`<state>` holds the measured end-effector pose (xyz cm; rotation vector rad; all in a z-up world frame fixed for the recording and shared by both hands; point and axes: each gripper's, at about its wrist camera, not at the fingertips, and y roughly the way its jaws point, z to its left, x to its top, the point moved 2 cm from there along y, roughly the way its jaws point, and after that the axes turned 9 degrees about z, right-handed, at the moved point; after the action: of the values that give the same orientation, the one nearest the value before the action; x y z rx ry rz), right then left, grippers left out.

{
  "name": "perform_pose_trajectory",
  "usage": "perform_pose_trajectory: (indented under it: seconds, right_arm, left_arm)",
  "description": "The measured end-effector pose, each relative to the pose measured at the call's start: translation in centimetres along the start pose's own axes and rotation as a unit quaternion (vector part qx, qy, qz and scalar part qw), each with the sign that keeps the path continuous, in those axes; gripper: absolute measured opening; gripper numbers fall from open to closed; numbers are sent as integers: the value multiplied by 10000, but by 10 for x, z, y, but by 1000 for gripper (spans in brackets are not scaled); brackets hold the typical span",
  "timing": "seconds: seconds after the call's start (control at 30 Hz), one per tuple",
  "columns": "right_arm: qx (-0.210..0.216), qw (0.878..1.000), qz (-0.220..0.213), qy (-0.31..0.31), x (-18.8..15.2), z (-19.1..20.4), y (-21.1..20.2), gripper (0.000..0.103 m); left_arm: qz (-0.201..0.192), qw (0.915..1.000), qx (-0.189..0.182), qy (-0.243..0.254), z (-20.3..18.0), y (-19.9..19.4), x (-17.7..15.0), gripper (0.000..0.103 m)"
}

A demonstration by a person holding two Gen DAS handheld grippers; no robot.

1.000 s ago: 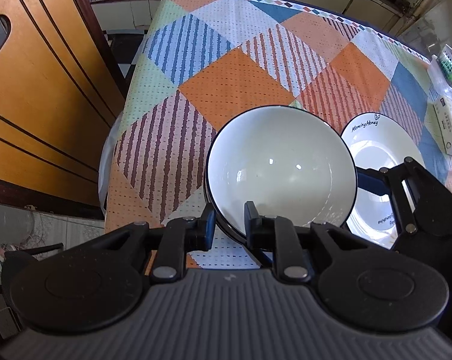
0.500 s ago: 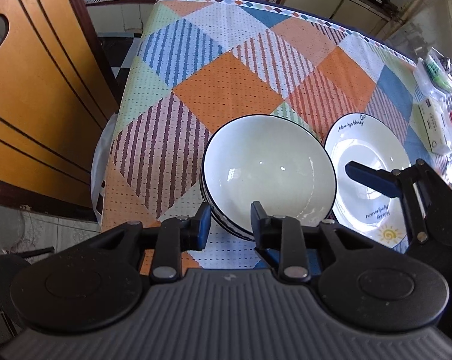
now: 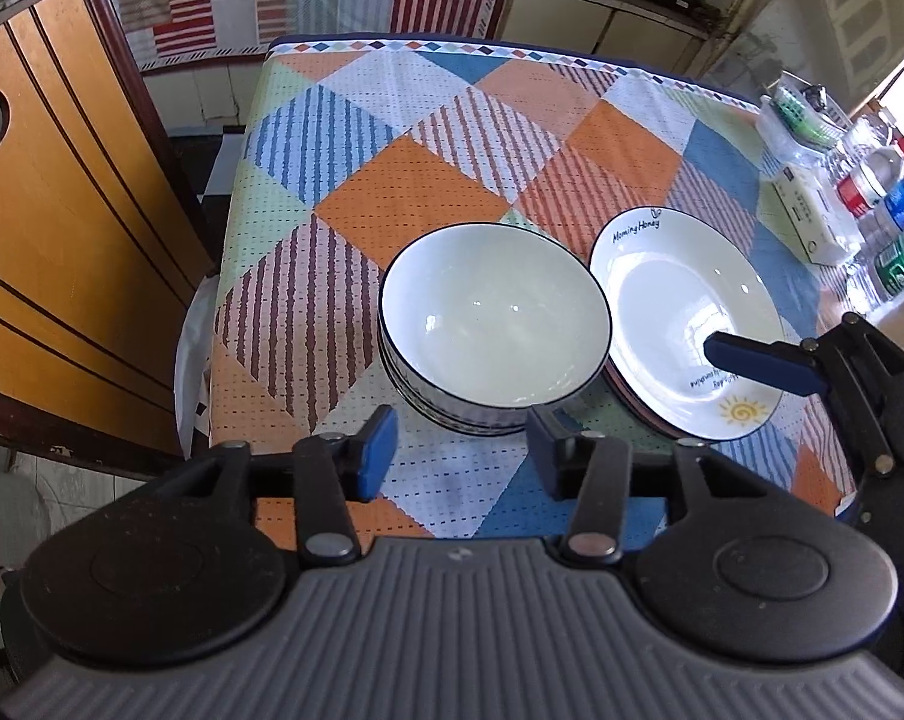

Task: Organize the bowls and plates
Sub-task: 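Move the left tool to the bowl stack rim while the right tool approaches its base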

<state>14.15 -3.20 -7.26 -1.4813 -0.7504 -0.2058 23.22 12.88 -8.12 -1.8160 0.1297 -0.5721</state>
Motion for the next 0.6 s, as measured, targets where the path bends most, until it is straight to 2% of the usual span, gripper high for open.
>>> perform_pose_trajectory:
  seconds: [0.17,0.3,0.4,0.53,0.6]
  right_arm:
    - [177,9992,-336,135,-20,4,-9,102]
    - [192,9983,-518,172,-38,5,4,102]
    - [185,9988,-422,148,-47,6,22,102]
    - [180,9986,-145,475,-53,1,49,102]
    - [231,9977,-32,643,-54,-2,59,102]
  left_arm:
    - [-270,9996,18,49,6,-3,-11,63]
    - [-440,9990,-90,-45,16,-3,-17,64]
    - [-540,9968,-429,-398,31,3,-16,64]
    - [-631,9914,-813,-806,47,13,-15,64]
    - [-776,9894,-928,-800,49,16,-15,64]
